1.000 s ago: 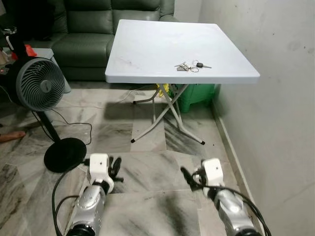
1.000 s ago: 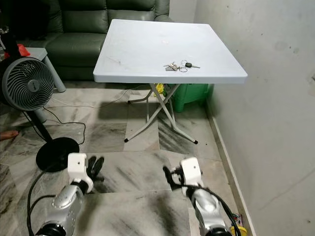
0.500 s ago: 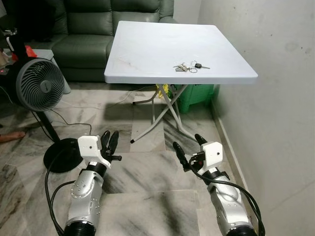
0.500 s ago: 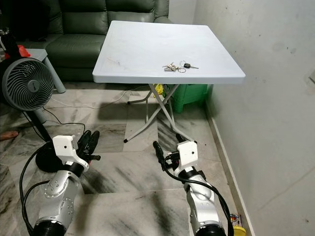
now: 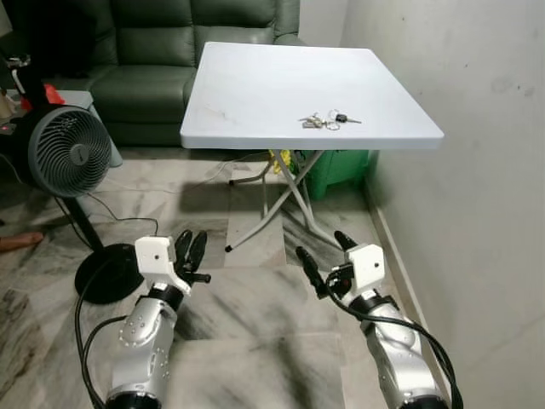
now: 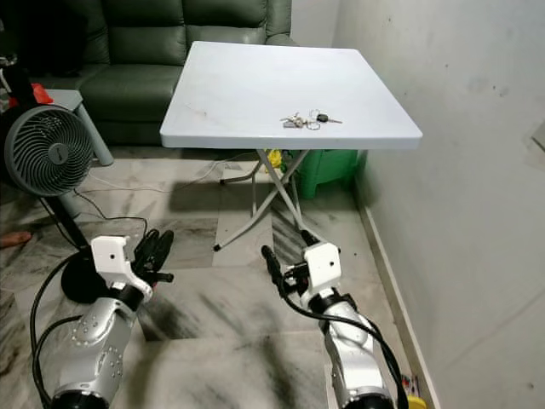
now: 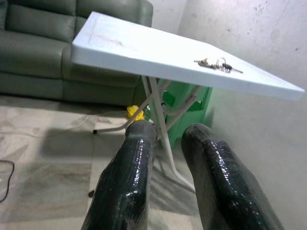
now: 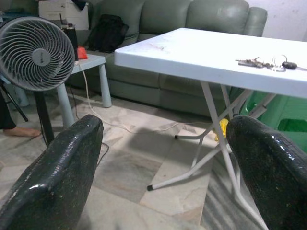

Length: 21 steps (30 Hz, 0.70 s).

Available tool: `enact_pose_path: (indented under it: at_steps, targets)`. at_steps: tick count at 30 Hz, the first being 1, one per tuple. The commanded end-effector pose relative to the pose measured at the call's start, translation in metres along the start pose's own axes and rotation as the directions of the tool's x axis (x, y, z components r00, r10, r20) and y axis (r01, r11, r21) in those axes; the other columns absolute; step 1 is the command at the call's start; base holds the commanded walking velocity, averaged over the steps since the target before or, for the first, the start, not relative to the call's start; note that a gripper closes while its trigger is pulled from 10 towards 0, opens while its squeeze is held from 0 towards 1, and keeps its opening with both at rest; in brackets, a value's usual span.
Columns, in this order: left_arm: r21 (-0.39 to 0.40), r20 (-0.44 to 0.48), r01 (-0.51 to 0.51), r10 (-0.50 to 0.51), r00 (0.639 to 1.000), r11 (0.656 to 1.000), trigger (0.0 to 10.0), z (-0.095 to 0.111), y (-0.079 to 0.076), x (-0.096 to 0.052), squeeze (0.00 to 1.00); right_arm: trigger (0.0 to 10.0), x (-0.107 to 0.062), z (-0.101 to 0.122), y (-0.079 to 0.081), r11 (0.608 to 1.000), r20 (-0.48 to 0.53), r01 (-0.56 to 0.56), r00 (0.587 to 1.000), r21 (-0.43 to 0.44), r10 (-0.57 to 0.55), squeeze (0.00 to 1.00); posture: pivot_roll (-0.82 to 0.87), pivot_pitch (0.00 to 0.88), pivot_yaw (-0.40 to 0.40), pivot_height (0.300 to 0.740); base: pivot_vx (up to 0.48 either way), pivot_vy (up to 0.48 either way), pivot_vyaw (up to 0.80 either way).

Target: Hang keys on a hook

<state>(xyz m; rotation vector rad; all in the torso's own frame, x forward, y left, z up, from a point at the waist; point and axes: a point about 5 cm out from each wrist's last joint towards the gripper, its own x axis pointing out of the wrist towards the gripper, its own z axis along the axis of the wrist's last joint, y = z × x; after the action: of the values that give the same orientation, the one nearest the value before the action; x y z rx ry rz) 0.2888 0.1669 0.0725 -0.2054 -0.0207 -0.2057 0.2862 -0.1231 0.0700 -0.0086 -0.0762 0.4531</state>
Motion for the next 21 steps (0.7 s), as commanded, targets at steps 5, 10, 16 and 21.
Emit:
enact_pose_path:
  at_steps: [5, 10, 16, 21]
  targets:
    - [0.007, -0.002, 0.000, 0.000, 1.000, 1.000, 10.0, 0.0030, -0.0009, 0.0019, 0.00, 10.0, 0.0019, 0.0065, -0.0014, 1.000, 0.012, -0.007, 1.000, -0.014, 0.007, 0.00, -0.01, 0.000, -0.036, 0.740, 0.447, 0.000, 0.00]
    - [0.006, -0.005, 0.001, -0.001, 1.000, 1.000, 10.0, 0.0031, -0.0011, 0.0016, 0.00, 10.0, 0.0005, 0.0065, -0.0007, 1.000, 0.006, -0.011, 1.000, -0.017, 0.011, 0.00, -0.01, 0.000, -0.037, 0.740, 0.446, 0.000, 0.00]
    - [0.006, -0.006, 0.002, -0.002, 1.000, 1.000, 10.0, 0.0044, -0.0011, 0.0024, 0.00, 10.0, 0.0003, 0.0071, 0.0000, 1.000, 0.002, -0.015, 1.000, -0.021, 0.015, 0.00, -0.01, 0.000, -0.035, 0.740, 0.452, 0.000, 0.00]
    - [0.006, -0.007, 0.005, -0.005, 1.000, 1.000, 10.0, 0.0046, -0.0017, 0.0025, 0.00, 10.0, -0.0001, 0.0072, -0.0002, 1.000, -0.001, -0.013, 1.000, -0.022, 0.013, 0.00, -0.01, 0.000, -0.034, 0.740, 0.454, 0.000, 0.00]
